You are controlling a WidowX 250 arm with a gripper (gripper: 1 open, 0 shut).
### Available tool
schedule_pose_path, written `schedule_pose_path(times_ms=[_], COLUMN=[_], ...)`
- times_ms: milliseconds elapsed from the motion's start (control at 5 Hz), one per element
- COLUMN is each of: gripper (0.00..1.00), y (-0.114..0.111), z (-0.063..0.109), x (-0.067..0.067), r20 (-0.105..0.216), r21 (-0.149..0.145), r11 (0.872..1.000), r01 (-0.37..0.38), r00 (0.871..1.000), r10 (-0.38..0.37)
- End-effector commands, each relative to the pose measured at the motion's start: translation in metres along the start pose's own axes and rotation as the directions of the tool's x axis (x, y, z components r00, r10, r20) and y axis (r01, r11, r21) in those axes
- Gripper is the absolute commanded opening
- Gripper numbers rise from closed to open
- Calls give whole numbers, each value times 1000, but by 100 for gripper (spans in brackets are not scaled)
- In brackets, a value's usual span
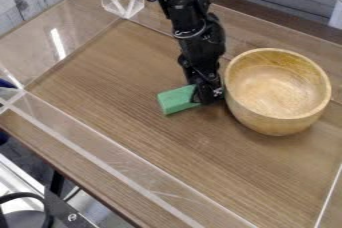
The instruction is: Remove the green block from inside the brown bowl and put it on the table
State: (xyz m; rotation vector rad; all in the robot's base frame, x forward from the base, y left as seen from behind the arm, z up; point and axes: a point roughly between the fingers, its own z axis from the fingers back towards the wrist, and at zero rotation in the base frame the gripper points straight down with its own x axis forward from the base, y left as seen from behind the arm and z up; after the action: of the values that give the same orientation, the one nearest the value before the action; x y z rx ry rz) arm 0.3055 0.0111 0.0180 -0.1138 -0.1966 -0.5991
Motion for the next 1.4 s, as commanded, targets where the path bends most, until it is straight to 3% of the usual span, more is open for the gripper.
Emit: schedule_pose_path(times_ms=[0,200,400,600,1200], gripper=[100,100,100,0,0], y=[2,3,7,12,28], z=[15,24,37,46,34], x=[-4,-8,-8,-7,-3], r20=[43,74,92,102,16], r21=[35,54,32,15,66], r11=[999,998,998,999,997], r01=[27,45,46,51,34], r00=[999,996,995,993,999], r10=[-28,-49,-49,-52,-35])
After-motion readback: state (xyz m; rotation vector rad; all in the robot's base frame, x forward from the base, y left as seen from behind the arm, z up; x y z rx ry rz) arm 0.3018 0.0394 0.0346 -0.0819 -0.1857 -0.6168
